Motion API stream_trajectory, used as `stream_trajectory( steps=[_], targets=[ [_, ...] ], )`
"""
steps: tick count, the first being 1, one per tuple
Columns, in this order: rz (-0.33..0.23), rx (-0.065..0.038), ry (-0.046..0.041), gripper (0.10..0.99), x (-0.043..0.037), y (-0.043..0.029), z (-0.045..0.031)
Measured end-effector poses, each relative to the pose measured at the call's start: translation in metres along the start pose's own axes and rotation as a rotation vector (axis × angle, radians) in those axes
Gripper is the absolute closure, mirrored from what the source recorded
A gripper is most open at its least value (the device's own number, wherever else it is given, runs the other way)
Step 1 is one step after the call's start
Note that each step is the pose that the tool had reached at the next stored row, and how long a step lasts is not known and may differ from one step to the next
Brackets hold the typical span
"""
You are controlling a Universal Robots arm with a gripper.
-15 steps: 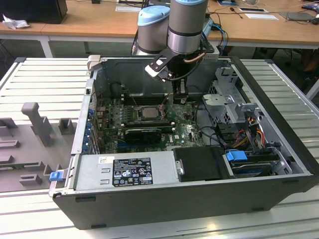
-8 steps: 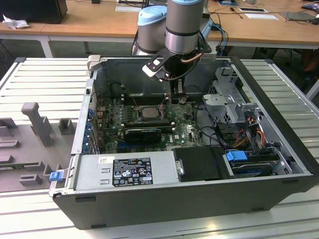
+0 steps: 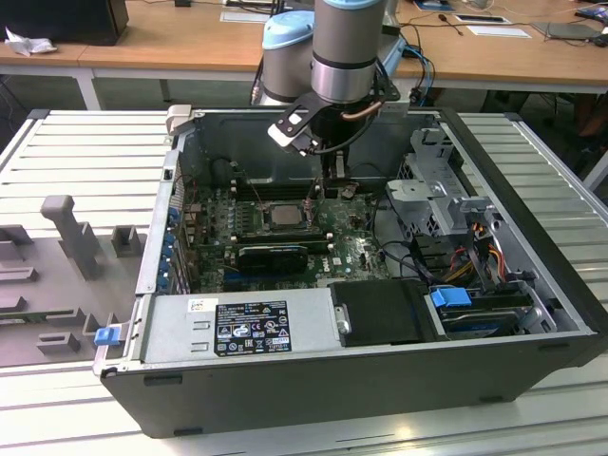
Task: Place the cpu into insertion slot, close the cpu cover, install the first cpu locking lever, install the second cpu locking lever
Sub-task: 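Close the cpu cover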
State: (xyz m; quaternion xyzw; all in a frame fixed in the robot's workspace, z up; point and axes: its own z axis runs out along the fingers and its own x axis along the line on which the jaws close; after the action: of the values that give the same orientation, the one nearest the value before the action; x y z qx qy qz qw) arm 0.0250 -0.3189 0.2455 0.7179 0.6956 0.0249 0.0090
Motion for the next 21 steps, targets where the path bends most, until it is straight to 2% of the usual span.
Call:
stream_trajectory(
  steps=[5, 17, 21],
  targets=[
    [0.000, 0.000, 0.0000, 0.980, -0.0001, -0.0040, -0.0002],
    [0.000, 0.000, 0.0000, 0.980, -0.0007, -0.0226, -0.0009],
    [0.000, 0.000, 0.0003, 0.980, -0.0009, -0.0264, 0.0032]
  ],
)
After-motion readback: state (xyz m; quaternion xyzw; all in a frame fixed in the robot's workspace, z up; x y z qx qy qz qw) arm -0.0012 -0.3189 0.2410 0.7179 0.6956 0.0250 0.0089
